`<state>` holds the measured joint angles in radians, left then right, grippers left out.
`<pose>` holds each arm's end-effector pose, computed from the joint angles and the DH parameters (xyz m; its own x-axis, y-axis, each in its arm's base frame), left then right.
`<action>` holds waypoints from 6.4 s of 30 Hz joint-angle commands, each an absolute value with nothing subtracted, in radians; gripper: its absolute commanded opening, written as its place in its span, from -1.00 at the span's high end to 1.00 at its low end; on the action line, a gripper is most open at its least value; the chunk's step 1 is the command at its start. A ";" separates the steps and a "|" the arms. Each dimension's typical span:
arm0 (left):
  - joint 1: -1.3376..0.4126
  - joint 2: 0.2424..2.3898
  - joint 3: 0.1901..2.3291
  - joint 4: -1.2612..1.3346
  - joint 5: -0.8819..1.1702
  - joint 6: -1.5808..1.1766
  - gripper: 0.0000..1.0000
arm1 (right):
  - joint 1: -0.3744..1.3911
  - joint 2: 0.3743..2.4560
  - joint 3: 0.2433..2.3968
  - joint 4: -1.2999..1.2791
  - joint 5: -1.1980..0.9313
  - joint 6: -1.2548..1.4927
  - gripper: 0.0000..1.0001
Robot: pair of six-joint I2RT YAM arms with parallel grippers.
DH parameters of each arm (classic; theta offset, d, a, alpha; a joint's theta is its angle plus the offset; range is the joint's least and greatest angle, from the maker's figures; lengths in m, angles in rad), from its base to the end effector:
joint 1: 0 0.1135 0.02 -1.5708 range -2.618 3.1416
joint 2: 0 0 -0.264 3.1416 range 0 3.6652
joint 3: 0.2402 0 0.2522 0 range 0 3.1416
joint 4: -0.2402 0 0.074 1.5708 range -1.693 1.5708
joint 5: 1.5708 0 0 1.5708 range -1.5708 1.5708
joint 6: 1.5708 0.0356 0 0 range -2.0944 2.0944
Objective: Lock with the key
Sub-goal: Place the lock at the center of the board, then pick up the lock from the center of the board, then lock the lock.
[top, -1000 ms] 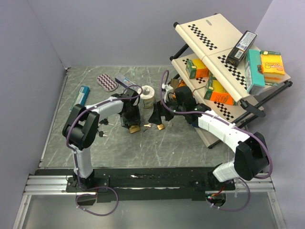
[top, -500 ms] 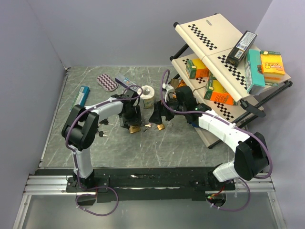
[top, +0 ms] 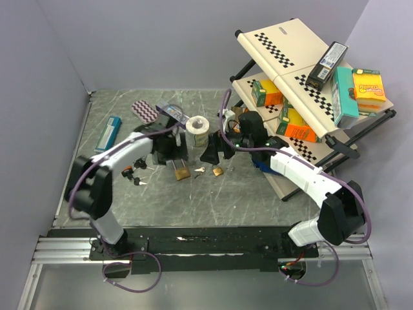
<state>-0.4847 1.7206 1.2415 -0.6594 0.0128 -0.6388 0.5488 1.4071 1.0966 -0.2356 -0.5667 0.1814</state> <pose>0.3098 -0.1637 0.2153 -0.9256 -0.1864 -0.3294 -0.1012 0.9605 -0.2591 0.2609 0.1819 0.3022 -0.5858 -0.1798 -0.7902 -0.7379 0.5215 0.4284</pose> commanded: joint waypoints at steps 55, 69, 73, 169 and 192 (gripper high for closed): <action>0.166 1.763 1.097 -0.650 -0.029 -0.489 -0.42 | 0.532 1.542 1.319 -0.406 -0.604 0.201 -0.99; 0.196 1.487 1.081 -0.692 0.173 -0.477 0.98 | 0.532 1.562 1.328 -0.387 -0.738 0.224 -0.96; 0.180 1.353 1.100 -0.649 0.290 -0.502 0.98 | 0.532 1.556 1.328 -0.286 -0.801 0.264 -0.96; -0.248 0.894 1.095 -0.491 1.065 0.161 -0.15 | 0.683 1.315 1.223 -0.117 -1.256 0.052 1.00; -0.350 0.902 1.117 -0.581 1.071 0.152 0.98 | 0.706 1.307 1.255 -0.178 -1.186 -0.034 1.00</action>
